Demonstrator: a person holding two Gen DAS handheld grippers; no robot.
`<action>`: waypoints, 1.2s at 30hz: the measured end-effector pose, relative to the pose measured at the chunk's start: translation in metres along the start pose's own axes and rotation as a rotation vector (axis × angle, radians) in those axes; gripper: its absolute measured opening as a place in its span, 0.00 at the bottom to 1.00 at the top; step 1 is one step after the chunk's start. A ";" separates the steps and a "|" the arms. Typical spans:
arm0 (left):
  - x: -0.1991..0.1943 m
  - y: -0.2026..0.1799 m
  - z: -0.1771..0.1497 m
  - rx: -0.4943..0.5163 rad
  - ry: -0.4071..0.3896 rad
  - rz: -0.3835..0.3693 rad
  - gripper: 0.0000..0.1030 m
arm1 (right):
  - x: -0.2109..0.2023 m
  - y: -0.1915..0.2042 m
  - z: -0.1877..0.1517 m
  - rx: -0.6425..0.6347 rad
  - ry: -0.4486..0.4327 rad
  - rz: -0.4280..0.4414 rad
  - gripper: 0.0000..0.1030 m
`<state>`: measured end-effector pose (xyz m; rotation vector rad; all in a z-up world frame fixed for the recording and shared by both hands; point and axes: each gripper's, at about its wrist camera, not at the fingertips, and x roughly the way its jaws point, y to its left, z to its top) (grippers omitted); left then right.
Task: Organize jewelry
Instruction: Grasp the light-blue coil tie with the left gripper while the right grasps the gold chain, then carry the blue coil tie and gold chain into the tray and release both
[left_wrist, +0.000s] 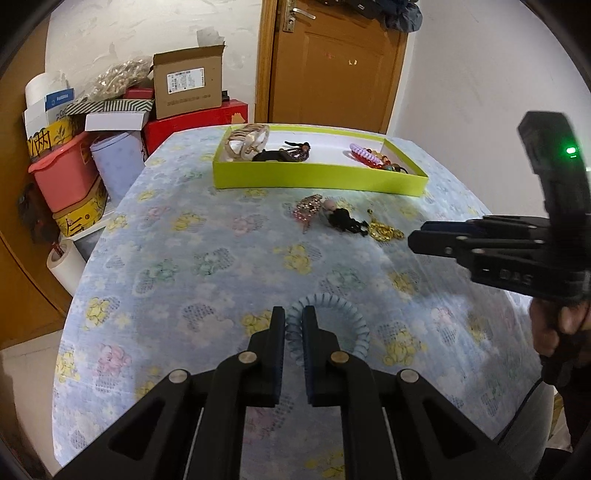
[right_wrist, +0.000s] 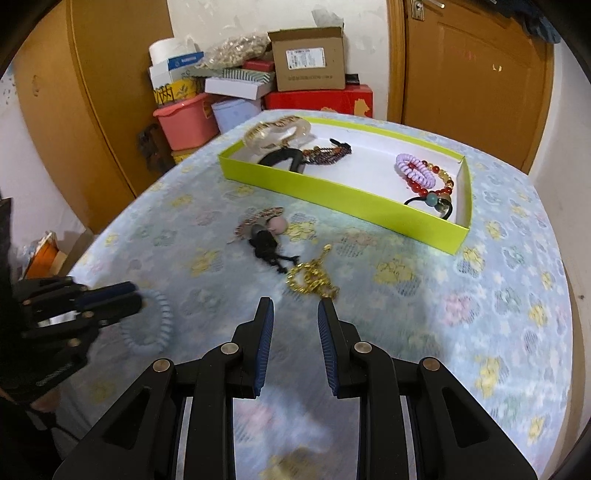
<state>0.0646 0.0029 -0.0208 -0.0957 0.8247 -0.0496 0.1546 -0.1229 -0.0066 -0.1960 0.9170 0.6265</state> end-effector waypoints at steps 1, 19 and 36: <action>0.001 0.002 0.001 -0.004 -0.001 -0.002 0.09 | 0.004 -0.002 0.002 -0.003 0.007 -0.004 0.25; 0.010 0.017 0.008 -0.048 0.007 -0.017 0.09 | 0.027 0.004 0.009 -0.064 0.018 -0.057 0.14; -0.003 0.015 0.015 -0.054 -0.011 -0.022 0.09 | -0.017 0.000 0.013 -0.022 -0.062 -0.001 0.04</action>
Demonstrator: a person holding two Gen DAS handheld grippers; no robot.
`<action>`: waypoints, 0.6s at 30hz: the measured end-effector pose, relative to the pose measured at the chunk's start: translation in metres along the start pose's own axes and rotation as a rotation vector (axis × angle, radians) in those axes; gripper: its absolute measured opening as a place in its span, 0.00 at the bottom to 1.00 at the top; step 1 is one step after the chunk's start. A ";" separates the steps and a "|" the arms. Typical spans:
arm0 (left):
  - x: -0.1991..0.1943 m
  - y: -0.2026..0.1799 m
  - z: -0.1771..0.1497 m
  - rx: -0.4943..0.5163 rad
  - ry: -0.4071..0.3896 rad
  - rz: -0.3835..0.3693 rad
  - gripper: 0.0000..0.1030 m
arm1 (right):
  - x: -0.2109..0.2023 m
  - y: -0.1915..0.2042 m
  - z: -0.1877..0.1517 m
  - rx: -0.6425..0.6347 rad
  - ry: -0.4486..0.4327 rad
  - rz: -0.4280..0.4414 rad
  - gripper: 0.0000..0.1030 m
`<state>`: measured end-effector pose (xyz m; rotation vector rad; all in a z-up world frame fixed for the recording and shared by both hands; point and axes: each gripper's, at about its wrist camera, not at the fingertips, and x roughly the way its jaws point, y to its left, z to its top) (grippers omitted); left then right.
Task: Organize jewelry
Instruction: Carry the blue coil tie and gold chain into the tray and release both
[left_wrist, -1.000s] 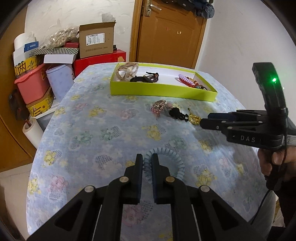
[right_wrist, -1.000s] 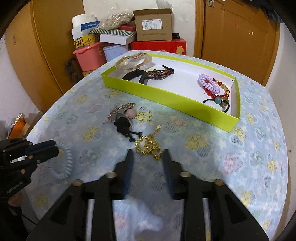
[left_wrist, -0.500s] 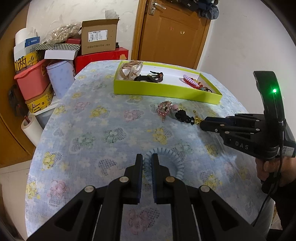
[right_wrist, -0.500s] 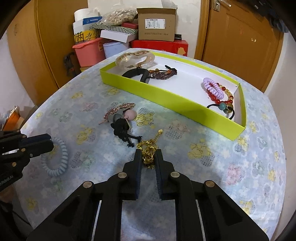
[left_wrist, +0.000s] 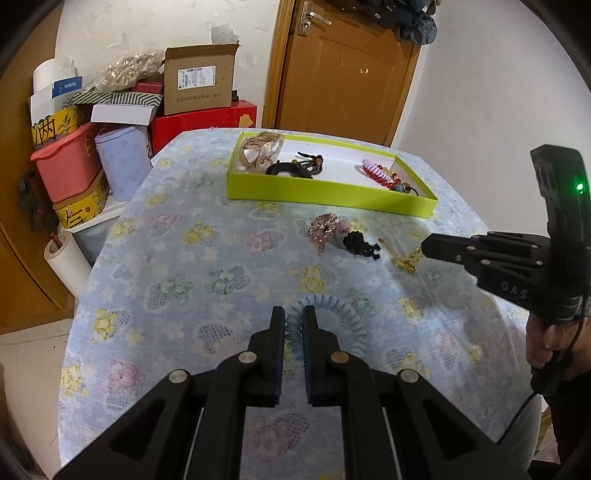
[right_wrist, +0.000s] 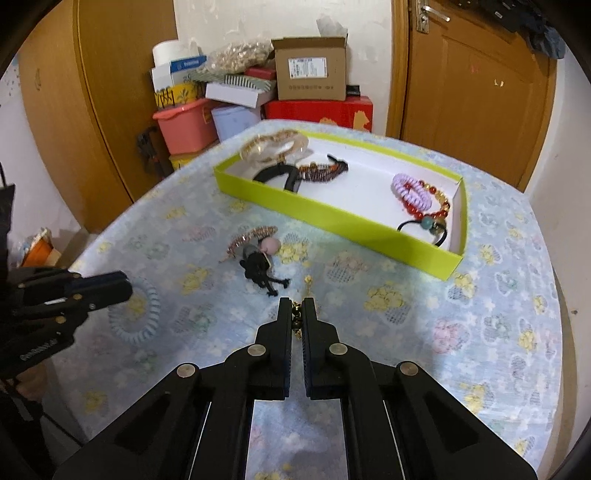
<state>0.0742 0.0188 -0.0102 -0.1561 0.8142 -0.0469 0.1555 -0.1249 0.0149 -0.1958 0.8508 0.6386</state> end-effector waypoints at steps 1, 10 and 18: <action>-0.001 -0.001 0.001 0.001 -0.002 -0.001 0.09 | -0.005 -0.001 0.003 0.001 -0.010 0.006 0.04; -0.015 -0.010 0.025 0.028 -0.036 0.000 0.09 | -0.039 0.000 0.025 -0.025 -0.077 0.022 0.04; -0.025 -0.024 0.056 0.081 -0.080 -0.004 0.09 | -0.065 -0.001 0.048 -0.056 -0.136 0.014 0.04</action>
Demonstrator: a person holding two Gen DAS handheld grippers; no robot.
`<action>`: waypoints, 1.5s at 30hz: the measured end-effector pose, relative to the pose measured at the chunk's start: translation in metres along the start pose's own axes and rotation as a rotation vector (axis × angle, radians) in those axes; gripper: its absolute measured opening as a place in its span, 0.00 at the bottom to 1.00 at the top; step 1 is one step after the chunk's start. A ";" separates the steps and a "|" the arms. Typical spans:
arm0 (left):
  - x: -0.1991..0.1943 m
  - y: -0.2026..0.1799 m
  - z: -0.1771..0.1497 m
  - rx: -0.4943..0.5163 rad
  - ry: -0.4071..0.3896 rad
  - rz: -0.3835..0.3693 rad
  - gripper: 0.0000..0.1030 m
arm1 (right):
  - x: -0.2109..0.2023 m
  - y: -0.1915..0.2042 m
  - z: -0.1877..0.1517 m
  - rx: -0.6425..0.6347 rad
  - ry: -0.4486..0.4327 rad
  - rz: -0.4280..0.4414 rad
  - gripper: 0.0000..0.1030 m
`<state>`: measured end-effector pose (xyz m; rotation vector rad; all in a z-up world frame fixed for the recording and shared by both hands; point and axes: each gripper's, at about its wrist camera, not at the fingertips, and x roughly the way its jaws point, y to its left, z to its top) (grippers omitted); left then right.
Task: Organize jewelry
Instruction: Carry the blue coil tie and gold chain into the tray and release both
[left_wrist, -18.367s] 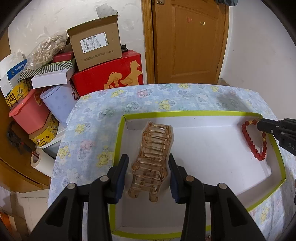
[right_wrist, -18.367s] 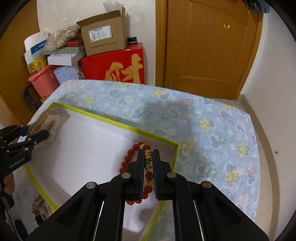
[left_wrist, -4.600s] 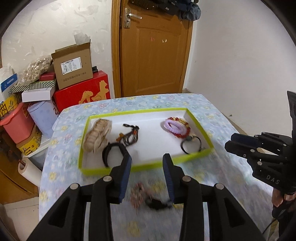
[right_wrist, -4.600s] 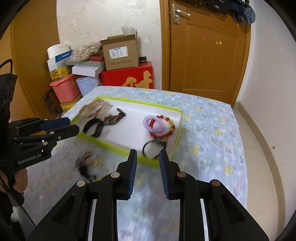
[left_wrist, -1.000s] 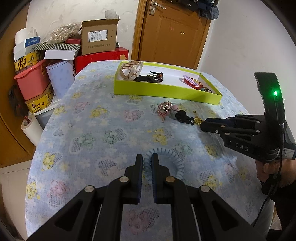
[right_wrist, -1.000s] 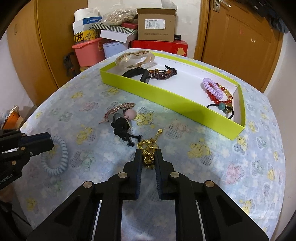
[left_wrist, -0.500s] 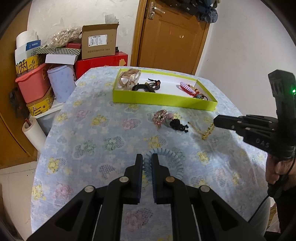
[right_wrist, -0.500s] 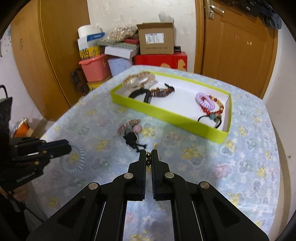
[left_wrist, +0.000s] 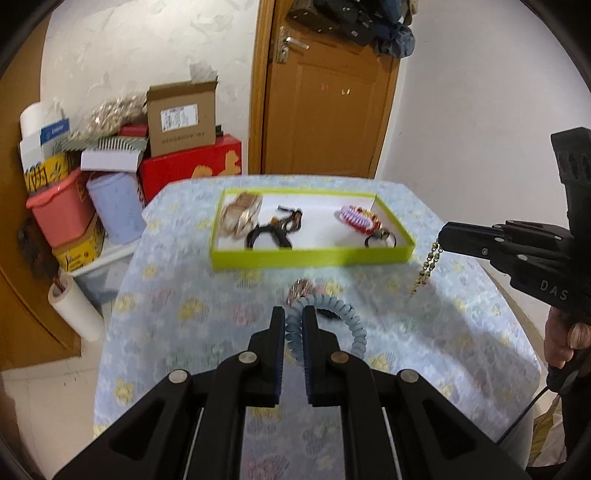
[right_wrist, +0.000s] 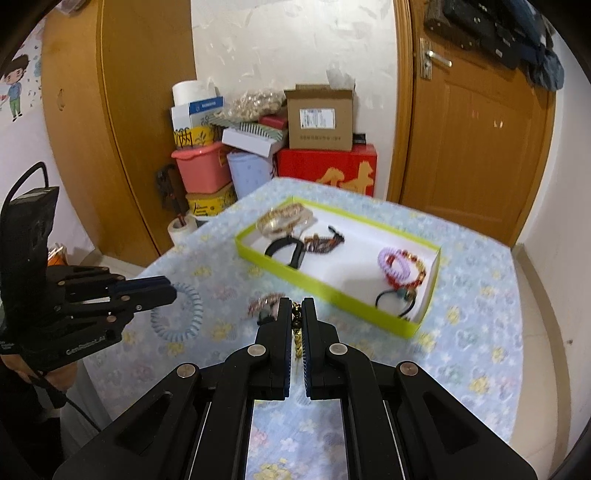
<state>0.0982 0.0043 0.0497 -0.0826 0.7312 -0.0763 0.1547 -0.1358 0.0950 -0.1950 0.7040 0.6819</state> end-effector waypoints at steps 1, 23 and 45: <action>0.000 -0.001 0.005 0.005 -0.003 -0.002 0.09 | -0.003 0.000 0.004 -0.006 -0.009 -0.003 0.04; 0.044 -0.007 0.089 0.051 0.004 -0.042 0.09 | -0.002 -0.036 0.062 -0.022 -0.073 -0.027 0.04; 0.158 0.003 0.097 0.041 0.139 -0.067 0.09 | 0.107 -0.092 0.046 0.092 0.097 -0.015 0.04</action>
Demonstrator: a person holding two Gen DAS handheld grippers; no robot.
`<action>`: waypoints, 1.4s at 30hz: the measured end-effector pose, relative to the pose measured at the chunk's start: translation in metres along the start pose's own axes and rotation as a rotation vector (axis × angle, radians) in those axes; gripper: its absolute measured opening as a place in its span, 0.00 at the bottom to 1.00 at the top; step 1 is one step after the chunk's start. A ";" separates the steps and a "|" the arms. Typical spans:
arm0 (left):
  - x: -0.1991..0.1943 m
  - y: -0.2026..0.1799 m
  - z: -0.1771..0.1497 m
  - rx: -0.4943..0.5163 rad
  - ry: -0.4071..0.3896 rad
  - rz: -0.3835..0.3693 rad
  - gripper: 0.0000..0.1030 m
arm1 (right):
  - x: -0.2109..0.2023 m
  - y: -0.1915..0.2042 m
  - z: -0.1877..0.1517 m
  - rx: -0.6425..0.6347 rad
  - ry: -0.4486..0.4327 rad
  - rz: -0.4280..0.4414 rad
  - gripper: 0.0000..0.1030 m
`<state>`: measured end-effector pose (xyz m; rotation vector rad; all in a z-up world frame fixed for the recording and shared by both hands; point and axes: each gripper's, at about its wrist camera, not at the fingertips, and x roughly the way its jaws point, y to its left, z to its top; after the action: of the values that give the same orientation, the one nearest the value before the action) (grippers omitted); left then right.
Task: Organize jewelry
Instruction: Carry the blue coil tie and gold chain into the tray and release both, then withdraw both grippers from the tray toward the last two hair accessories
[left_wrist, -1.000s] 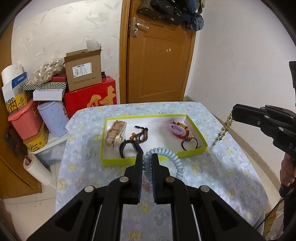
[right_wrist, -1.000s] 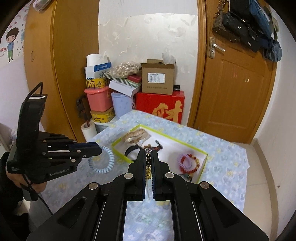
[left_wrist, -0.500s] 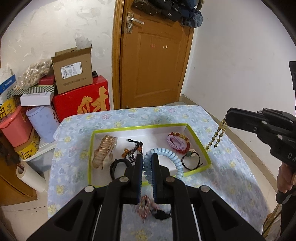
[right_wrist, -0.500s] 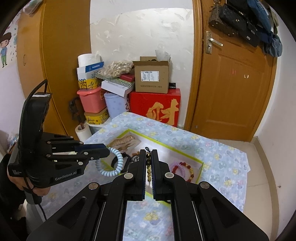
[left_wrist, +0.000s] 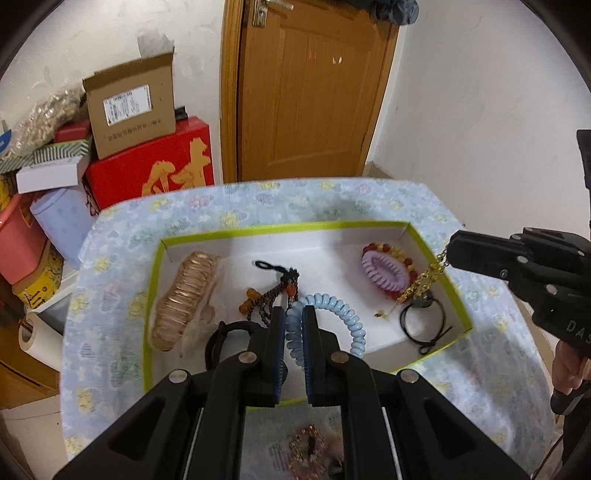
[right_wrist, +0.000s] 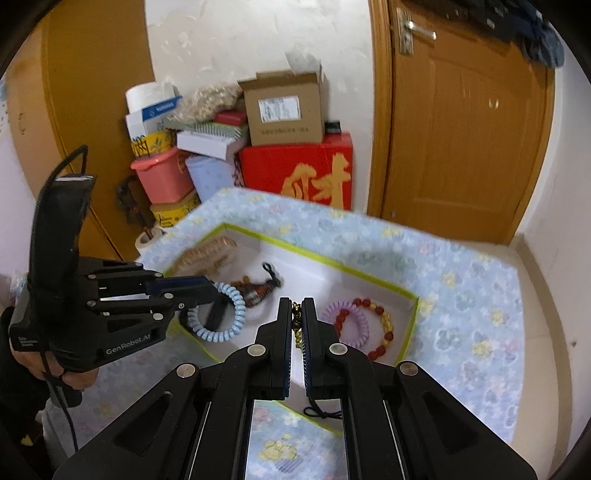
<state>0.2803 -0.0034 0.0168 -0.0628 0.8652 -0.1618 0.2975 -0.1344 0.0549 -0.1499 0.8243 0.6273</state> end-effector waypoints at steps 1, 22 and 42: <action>0.005 0.000 -0.001 0.000 0.009 -0.002 0.09 | 0.007 -0.004 -0.003 0.008 0.014 0.001 0.04; 0.042 -0.008 -0.014 0.045 0.065 -0.003 0.10 | 0.054 -0.026 -0.032 0.071 0.143 -0.004 0.15; -0.042 -0.008 -0.053 0.001 -0.032 0.022 0.18 | -0.033 0.012 -0.067 0.074 0.037 -0.016 0.19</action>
<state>0.2123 -0.0040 0.0154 -0.0551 0.8338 -0.1406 0.2312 -0.1641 0.0347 -0.1009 0.8795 0.5797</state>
